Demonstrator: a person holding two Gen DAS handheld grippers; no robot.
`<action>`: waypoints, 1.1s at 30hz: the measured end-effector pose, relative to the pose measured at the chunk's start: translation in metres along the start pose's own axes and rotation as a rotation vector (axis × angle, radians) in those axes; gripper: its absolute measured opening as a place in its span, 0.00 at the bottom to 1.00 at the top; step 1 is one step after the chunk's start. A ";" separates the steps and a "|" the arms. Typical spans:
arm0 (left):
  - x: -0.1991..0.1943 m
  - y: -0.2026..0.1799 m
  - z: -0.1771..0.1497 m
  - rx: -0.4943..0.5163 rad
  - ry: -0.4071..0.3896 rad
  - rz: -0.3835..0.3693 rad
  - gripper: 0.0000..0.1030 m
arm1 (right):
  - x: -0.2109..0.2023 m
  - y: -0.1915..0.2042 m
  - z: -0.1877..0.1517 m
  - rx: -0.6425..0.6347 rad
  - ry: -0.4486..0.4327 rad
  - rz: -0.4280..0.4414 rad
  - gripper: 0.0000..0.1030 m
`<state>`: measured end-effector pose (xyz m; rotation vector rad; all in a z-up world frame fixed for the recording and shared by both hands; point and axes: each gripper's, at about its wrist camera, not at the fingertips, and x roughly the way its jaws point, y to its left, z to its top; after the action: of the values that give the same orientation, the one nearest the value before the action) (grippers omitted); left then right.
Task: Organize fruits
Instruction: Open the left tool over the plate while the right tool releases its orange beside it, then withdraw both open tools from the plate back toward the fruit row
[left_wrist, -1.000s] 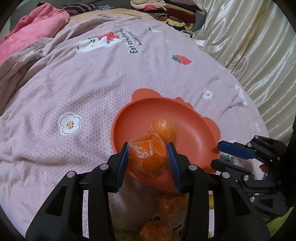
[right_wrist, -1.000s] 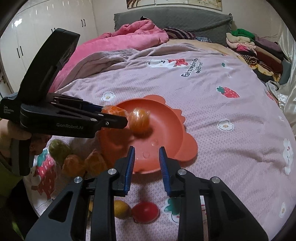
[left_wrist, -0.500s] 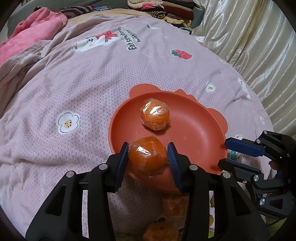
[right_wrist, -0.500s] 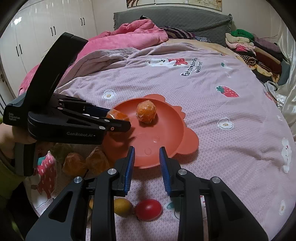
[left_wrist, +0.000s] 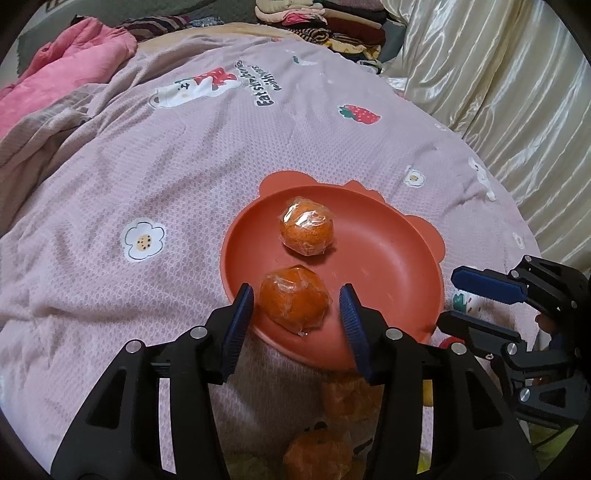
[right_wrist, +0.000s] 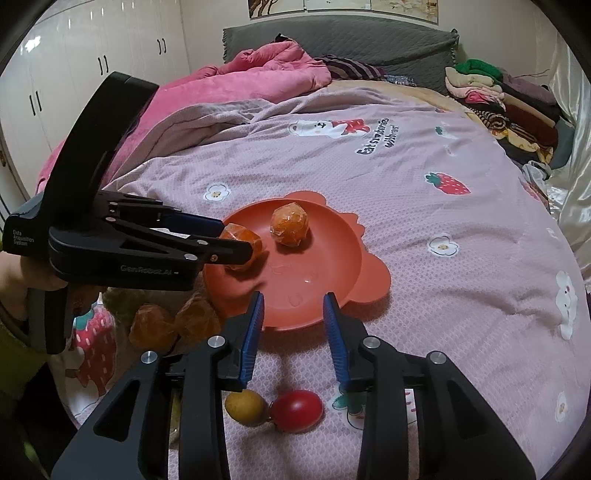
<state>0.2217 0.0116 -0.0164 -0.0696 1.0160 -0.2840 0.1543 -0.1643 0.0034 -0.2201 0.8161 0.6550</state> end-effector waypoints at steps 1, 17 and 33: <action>-0.001 0.000 0.000 0.000 -0.001 0.001 0.40 | -0.001 0.000 0.000 0.001 -0.002 -0.001 0.33; -0.037 0.006 -0.015 -0.034 -0.033 0.064 0.51 | -0.022 0.002 -0.001 0.020 -0.048 0.000 0.49; -0.067 -0.002 -0.028 -0.026 -0.093 0.082 0.66 | -0.036 0.002 -0.003 0.042 -0.075 -0.005 0.69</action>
<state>0.1645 0.0298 0.0250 -0.0638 0.9273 -0.1915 0.1328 -0.1809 0.0278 -0.1582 0.7560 0.6374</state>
